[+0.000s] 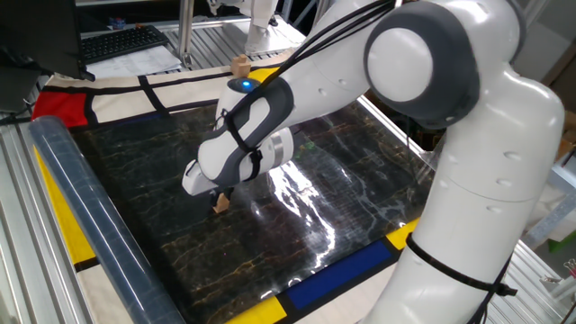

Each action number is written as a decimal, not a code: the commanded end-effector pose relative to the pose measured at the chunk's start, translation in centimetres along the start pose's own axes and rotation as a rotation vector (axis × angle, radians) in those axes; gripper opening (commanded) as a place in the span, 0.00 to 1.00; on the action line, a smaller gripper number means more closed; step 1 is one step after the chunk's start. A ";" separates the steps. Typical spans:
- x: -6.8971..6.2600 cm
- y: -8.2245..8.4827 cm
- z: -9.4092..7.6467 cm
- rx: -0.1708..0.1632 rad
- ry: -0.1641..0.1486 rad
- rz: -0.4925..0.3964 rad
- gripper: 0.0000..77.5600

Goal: Hold a small block with the gripper and sweep it from left to right on the table

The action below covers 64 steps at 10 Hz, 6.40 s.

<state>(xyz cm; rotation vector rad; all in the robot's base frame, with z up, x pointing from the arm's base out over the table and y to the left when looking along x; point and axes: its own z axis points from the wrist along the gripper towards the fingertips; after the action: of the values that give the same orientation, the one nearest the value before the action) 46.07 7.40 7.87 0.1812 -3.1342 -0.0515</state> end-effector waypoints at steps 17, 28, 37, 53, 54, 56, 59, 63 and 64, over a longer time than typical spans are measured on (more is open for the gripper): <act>0.2 0.0 -0.2 0.008 0.001 0.024 0.02; -0.1 0.2 0.8 0.012 0.013 0.026 0.02; 0.5 2.0 0.0 -0.005 0.031 0.056 0.02; 0.7 -0.6 2.3 0.025 0.015 0.027 0.02; 0.6 -0.4 2.3 0.021 0.015 0.029 0.02; 0.7 0.5 2.0 0.019 0.016 0.042 0.02; 0.8 1.6 1.7 0.015 0.018 0.058 0.02; 1.7 3.0 1.5 0.006 0.015 0.083 0.02; 2.0 3.4 1.5 0.002 0.015 0.090 0.02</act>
<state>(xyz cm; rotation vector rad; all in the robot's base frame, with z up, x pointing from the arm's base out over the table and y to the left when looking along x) 45.63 8.65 7.17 0.0866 -3.1397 -0.0244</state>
